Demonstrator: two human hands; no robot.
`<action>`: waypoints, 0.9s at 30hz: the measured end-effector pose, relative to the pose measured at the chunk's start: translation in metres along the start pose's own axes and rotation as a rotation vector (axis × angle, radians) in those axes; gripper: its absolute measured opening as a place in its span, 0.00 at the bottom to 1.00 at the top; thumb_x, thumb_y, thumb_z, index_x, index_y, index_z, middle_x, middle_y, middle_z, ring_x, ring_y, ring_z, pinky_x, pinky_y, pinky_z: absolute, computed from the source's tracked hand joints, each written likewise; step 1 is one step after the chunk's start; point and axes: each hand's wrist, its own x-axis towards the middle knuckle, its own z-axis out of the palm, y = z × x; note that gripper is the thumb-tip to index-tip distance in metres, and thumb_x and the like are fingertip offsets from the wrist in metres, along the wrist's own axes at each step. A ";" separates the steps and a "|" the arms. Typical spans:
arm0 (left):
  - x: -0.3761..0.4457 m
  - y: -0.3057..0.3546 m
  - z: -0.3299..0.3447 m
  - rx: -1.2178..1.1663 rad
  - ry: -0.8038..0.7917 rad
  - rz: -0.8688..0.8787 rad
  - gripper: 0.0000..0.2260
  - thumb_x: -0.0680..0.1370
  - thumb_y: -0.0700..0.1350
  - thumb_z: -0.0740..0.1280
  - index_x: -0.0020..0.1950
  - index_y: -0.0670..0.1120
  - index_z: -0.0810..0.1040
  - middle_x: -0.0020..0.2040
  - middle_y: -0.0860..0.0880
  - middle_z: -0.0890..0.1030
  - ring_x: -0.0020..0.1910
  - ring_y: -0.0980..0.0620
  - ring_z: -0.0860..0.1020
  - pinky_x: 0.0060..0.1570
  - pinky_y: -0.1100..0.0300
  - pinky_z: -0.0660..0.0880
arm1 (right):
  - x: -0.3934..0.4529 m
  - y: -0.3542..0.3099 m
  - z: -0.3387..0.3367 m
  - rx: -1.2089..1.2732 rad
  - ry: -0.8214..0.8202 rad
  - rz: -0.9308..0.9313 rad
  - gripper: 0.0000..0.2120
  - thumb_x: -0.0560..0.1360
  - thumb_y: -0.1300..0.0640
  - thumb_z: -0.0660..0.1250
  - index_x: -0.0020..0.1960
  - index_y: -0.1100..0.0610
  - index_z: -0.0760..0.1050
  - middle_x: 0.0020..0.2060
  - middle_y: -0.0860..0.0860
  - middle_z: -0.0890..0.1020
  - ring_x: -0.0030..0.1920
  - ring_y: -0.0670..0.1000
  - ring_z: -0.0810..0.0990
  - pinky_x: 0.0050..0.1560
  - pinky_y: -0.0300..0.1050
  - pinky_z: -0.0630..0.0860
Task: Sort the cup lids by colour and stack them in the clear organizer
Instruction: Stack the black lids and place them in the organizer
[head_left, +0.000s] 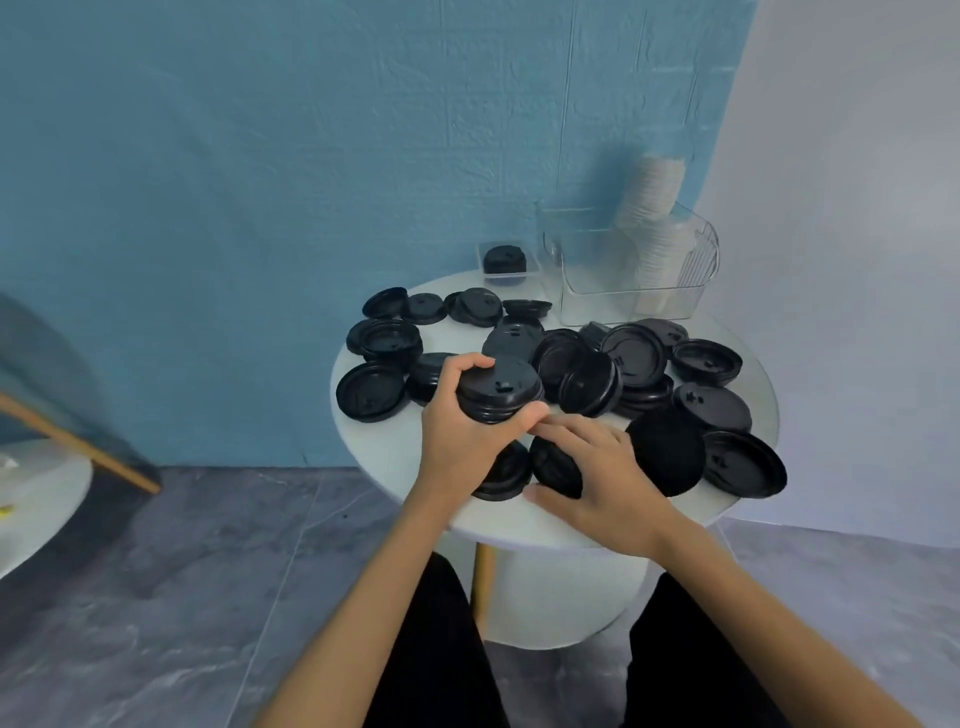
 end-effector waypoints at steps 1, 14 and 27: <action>-0.001 0.001 0.000 -0.005 0.002 0.000 0.28 0.64 0.54 0.82 0.59 0.57 0.75 0.54 0.65 0.79 0.56 0.60 0.79 0.54 0.69 0.74 | 0.000 0.000 0.001 -0.011 -0.006 -0.004 0.30 0.76 0.41 0.70 0.76 0.44 0.67 0.71 0.38 0.68 0.73 0.44 0.63 0.73 0.44 0.52; 0.002 -0.006 -0.002 -0.062 0.020 -0.045 0.26 0.67 0.46 0.83 0.60 0.55 0.75 0.53 0.63 0.79 0.55 0.59 0.79 0.52 0.69 0.75 | 0.010 0.006 -0.001 0.212 0.067 0.017 0.24 0.76 0.42 0.71 0.70 0.44 0.73 0.64 0.38 0.73 0.65 0.44 0.73 0.67 0.49 0.72; -0.007 -0.004 -0.006 0.073 -0.148 -0.088 0.29 0.63 0.51 0.83 0.58 0.64 0.74 0.60 0.56 0.73 0.61 0.56 0.73 0.55 0.64 0.71 | 0.017 -0.014 -0.023 0.965 0.438 0.086 0.17 0.77 0.48 0.57 0.65 0.51 0.66 0.51 0.52 0.81 0.52 0.66 0.81 0.44 0.49 0.80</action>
